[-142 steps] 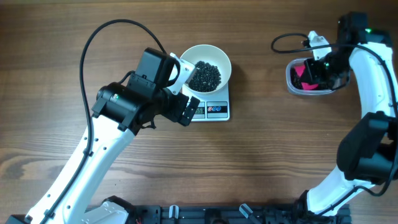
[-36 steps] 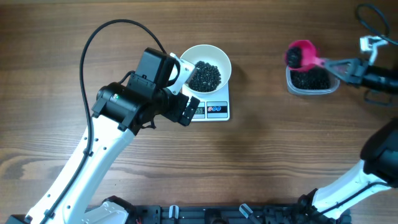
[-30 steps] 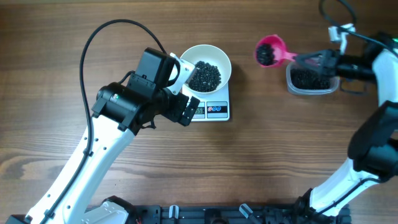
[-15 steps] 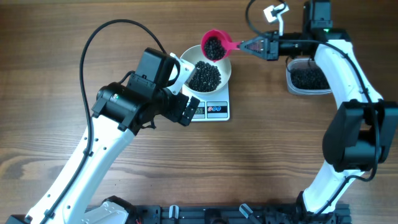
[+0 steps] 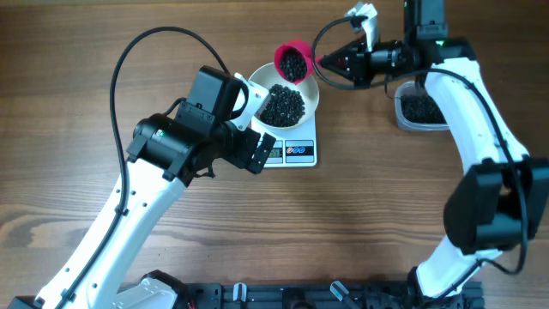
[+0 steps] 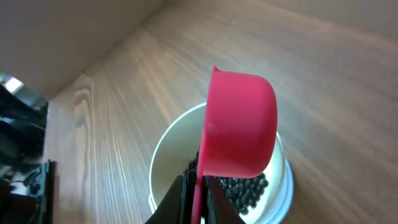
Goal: Scoop item into bowl and weigh 150g on scale
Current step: 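Lift the filled scoop and carry it over the white bowl, then tilt the scoop with the right gripper to pour beans into the bowl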
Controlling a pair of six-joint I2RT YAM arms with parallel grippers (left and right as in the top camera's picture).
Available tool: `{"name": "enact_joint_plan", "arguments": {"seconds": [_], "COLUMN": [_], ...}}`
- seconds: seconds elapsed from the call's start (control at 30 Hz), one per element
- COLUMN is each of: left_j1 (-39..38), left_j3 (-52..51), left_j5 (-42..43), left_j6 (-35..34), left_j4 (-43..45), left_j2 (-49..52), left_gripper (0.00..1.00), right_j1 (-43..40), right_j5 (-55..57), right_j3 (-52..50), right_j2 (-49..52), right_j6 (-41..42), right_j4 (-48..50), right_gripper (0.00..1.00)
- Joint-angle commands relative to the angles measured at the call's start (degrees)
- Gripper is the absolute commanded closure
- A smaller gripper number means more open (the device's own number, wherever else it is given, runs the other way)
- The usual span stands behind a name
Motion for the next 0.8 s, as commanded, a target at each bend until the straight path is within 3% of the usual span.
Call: {"name": "enact_joint_plan", "arguments": {"seconds": [0.0,0.23,0.77], "left_j1": [0.2,0.2,0.2], "left_j3": [-0.2,-0.2,-0.2], "left_j5": [-0.3,-0.3,-0.3], "left_j6": [-0.1,-0.2,-0.1], "left_j4": [0.1,0.1,0.1], "left_j2": [-0.3,-0.3,-0.3], "left_gripper": [0.00,0.00,0.00], "right_j1": [0.9,4.9,12.6], "right_j5": [1.2,12.6,27.9], "right_j3": [1.0,1.0,1.0], "right_j2": [-4.2,-5.6,-7.4], "right_j6": [-3.8,-8.6,-8.6], "right_j4": [-1.1,-8.3,-4.2], "right_gripper": [0.96,0.96,0.96]}}
